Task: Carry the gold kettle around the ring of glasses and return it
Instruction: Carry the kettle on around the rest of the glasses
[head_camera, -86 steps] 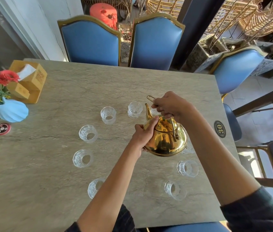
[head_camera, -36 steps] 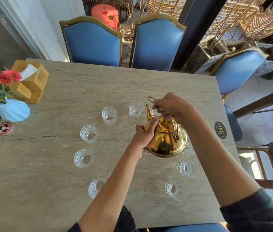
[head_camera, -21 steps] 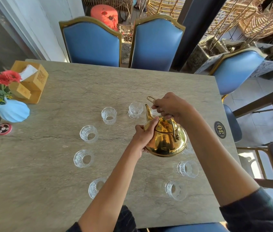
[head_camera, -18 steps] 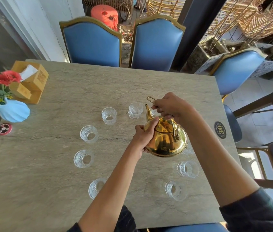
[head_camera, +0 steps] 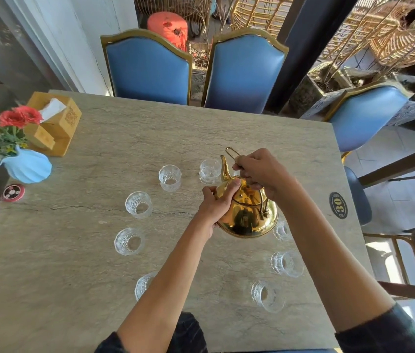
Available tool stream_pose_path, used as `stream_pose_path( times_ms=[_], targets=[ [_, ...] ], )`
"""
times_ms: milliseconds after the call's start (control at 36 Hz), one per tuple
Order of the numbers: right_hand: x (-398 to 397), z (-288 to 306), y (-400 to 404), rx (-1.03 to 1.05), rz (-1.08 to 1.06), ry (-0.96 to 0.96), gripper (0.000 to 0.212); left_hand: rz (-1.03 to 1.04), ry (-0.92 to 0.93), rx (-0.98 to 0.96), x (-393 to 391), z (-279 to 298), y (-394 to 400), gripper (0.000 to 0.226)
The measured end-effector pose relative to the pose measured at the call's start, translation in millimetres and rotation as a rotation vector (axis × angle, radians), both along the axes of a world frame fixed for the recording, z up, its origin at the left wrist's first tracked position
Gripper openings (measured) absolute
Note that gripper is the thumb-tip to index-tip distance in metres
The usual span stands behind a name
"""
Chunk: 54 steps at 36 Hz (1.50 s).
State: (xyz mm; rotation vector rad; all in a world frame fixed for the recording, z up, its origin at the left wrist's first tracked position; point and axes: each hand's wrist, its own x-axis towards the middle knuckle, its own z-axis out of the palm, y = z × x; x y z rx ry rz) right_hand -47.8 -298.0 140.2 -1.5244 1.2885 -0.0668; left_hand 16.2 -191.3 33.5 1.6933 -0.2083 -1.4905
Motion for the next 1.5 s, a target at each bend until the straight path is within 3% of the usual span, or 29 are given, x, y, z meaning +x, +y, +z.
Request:
stream_pose_path(
  times_ms=[500, 1278, 1500],
  targets=[
    [49.4, -4.2, 38.8, 0.024, 0.247, 0.009, 0.030, 0.158, -0.009, 0.078, 31.6, -11.7, 53.3, 0.084],
    [88.0, -0.8, 49.0, 0.084, 0.302, 0.117, 0.017, 0.173, 0.014, 0.109, 39.2, -12.9, 73.1, 0.103],
    [82.7, 3.9, 48.0, 0.078, 0.306, 0.118, 0.018, 0.171, 0.018, 0.107, 34.8, -8.7, 71.1, 0.118]
  ],
)
